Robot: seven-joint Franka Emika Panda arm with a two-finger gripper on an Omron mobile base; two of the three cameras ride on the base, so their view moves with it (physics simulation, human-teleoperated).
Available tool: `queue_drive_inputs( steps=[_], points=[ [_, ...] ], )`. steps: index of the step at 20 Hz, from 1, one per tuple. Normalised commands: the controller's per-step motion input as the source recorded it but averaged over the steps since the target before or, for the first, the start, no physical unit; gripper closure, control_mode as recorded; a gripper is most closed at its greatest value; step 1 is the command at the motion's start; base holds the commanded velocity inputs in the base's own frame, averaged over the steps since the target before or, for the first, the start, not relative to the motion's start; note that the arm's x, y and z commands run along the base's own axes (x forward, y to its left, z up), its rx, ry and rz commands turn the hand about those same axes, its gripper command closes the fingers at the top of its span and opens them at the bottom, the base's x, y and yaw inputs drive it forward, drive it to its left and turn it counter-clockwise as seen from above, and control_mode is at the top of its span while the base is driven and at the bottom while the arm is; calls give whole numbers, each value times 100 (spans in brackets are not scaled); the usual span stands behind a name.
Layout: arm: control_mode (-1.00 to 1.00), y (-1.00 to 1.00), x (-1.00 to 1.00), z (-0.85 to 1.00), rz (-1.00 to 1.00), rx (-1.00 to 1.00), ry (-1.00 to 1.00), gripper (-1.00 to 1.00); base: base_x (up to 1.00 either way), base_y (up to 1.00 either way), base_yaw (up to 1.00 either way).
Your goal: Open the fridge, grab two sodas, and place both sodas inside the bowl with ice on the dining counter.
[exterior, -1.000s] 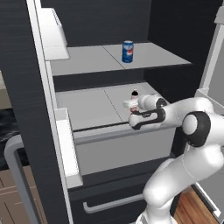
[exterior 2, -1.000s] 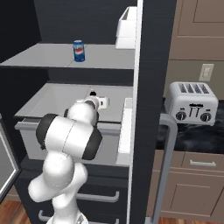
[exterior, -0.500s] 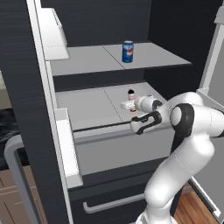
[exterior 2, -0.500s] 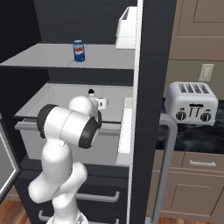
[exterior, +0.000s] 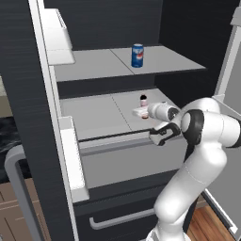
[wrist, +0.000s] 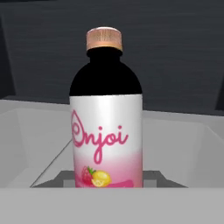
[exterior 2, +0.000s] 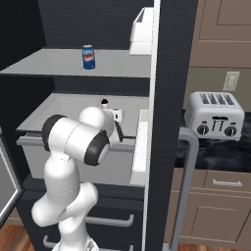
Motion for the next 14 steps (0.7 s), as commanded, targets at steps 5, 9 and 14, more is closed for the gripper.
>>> queue_drive_inputs(
  steps=[5,9,14],
  points=[
    [-100,0,-37,4,0,0,-17,100,0,0,0],
    [-100,0,-41,2,0,0,-19,100,0,0,0],
    [-100,0,-47,4,0,0,-18,100,0,0,0]
  ],
)
